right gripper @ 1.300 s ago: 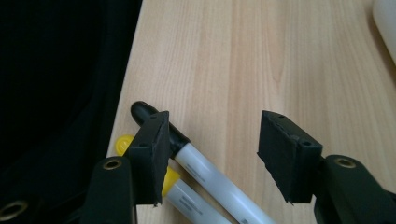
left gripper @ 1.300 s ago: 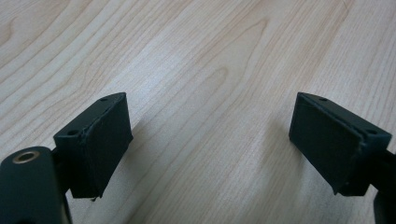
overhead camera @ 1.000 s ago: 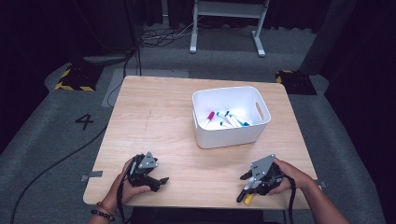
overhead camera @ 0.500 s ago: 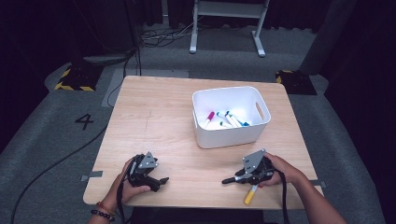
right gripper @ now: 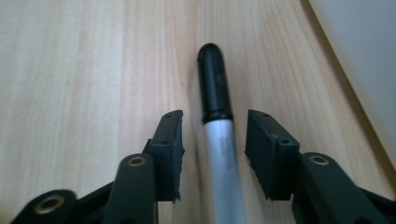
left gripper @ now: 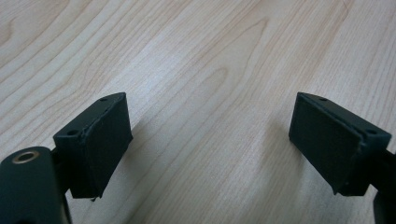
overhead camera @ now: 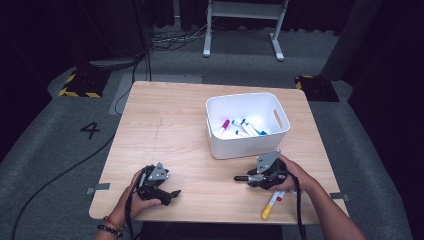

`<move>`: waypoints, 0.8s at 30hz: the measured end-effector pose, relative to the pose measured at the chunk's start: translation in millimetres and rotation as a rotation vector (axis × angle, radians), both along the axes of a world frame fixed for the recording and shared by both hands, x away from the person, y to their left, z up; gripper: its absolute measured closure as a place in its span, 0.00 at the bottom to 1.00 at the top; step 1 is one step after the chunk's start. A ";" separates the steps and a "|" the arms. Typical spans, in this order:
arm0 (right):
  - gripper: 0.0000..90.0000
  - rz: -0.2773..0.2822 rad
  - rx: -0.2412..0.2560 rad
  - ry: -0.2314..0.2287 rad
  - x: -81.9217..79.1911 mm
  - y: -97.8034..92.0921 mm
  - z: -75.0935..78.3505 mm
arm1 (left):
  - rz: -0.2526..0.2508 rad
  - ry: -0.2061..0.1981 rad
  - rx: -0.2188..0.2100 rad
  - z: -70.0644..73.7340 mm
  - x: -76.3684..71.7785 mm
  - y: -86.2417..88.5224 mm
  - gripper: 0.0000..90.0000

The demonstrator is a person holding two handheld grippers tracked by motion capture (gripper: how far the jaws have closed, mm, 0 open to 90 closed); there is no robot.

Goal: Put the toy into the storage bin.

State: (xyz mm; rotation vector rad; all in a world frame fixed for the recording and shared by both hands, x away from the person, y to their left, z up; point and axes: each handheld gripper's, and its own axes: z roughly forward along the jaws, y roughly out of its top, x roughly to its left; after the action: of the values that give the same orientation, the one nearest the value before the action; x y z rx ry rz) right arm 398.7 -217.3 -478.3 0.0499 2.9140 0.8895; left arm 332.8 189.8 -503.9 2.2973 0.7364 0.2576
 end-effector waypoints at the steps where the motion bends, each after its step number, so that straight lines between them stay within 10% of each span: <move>1: 0.60 -0.008 -0.013 -0.001 1.4 3.0 -0.2 | 0.000 0.000 0.000 -0.1 0.0 0.0 0.15; 15: 0.82 -0.001 -0.031 0.011 7.1 23.7 1.0 | 0.001 -0.001 0.001 0.0 0.0 0.0 0.15; 24: 0.82 -0.031 0.088 -0.011 4.8 7.9 15.4 | 0.000 0.001 -0.001 -0.1 0.0 -0.1 0.15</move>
State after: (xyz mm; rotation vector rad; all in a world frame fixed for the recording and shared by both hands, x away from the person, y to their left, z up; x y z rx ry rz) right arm 403.4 -209.3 -462.9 0.0954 2.8544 1.0090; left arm 332.8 189.8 -504.0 2.2970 0.7367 0.2568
